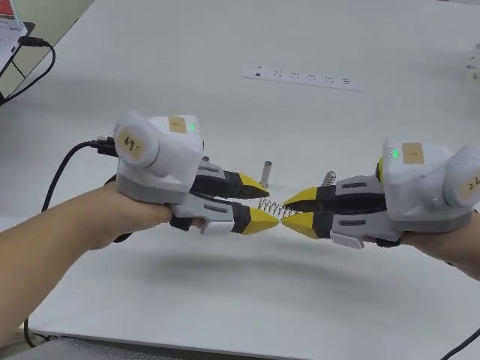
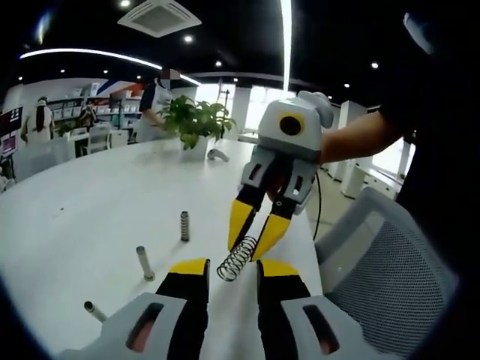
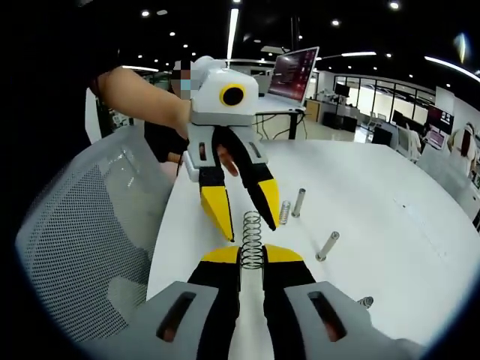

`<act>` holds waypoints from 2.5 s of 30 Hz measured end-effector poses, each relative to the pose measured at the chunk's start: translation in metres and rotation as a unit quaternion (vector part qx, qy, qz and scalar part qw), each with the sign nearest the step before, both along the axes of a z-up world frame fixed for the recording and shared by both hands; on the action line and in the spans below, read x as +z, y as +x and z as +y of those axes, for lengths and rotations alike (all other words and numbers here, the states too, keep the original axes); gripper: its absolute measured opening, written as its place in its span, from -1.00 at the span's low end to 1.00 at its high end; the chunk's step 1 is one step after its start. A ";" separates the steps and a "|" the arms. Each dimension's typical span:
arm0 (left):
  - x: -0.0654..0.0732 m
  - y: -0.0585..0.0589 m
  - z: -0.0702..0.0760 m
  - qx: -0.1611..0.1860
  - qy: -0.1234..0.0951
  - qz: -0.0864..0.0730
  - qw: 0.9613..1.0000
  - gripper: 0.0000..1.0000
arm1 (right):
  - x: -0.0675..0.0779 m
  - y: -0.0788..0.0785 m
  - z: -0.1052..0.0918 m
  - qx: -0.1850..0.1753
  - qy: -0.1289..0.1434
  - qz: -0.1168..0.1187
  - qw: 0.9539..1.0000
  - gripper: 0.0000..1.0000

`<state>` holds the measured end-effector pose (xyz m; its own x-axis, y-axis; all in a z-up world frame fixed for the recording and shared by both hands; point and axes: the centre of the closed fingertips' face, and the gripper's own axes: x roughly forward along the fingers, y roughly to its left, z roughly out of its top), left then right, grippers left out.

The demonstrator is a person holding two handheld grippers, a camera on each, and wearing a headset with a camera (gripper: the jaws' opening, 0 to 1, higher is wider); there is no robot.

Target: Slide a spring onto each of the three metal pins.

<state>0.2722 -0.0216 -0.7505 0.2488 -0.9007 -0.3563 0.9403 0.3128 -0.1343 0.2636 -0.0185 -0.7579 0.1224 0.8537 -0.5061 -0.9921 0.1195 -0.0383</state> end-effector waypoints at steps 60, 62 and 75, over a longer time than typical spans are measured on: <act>0.008 -0.017 0.003 -0.014 -0.016 -0.018 1.000 -0.95 | 0.000 -0.013 -0.005 0.020 -0.007 0.024 0.999 -0.84; 0.007 -0.017 0.003 -0.013 -0.015 -0.017 1.000 -0.95 | 0.000 -0.012 -0.004 0.020 -0.008 0.018 1.000 -0.84; 0.005 -0.019 0.005 -0.007 -0.026 -0.003 1.000 -0.94 | 0.010 -0.017 -0.002 0.023 0.005 0.029 0.999 -0.85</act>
<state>0.2528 -0.0161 -0.7453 0.2373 -0.9212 -0.3082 0.9454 0.2920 -0.1450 0.2471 -0.0204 -0.7480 0.0538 0.8628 -0.5027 -0.9971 0.0738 0.0199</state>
